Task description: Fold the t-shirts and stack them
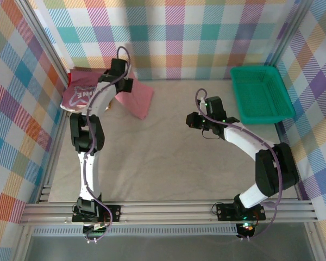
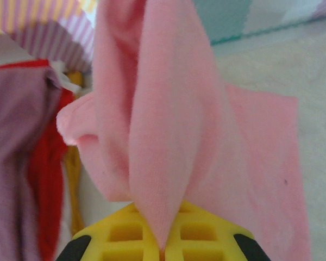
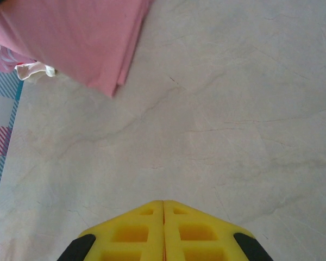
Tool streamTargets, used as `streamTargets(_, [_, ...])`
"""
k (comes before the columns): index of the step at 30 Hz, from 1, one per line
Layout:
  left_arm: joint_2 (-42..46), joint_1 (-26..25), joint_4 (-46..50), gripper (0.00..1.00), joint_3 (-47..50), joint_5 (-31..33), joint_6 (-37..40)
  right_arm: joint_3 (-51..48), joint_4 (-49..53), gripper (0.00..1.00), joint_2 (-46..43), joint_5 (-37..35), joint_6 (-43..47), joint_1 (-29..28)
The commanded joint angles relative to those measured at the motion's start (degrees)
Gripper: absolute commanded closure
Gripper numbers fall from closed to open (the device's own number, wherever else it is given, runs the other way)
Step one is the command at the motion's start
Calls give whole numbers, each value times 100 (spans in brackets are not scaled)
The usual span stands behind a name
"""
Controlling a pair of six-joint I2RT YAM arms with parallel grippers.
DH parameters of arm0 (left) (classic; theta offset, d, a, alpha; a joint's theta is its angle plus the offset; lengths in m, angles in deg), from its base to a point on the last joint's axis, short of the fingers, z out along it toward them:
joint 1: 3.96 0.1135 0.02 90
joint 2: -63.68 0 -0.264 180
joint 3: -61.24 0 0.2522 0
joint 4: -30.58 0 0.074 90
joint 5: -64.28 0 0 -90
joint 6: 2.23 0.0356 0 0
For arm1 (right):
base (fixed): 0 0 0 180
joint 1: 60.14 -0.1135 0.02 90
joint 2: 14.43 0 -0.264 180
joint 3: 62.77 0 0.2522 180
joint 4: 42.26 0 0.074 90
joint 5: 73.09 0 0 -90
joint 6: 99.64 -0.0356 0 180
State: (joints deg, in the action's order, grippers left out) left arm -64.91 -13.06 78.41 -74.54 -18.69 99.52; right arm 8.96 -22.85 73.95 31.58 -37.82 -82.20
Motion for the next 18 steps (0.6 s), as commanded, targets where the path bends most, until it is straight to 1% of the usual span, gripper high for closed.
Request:
streamTargets(1, [-68, 275, 572, 100, -628, -198, 308, 220, 194, 93, 4, -36, 52, 37])
streamTargets(8, [-385, 634, 1038, 100, -1898, -937, 456, 150, 145, 93, 4, -97, -50, 40])
streamTargets(12, [-715, 827, 1394, 100, -2801, -1220, 633, 76, 130, 93, -13, -105, -96, 42])
streamTargets(14, [-806, 962, 1470, 100, -3078, -1388, 640, 54, 138, 93, -53, -140, -96, 38])
streamTargets(18, [-740, 1326, 1331, 100, -3118, -1697, 649, 63, 202, 93, -92, -185, -93, 45])
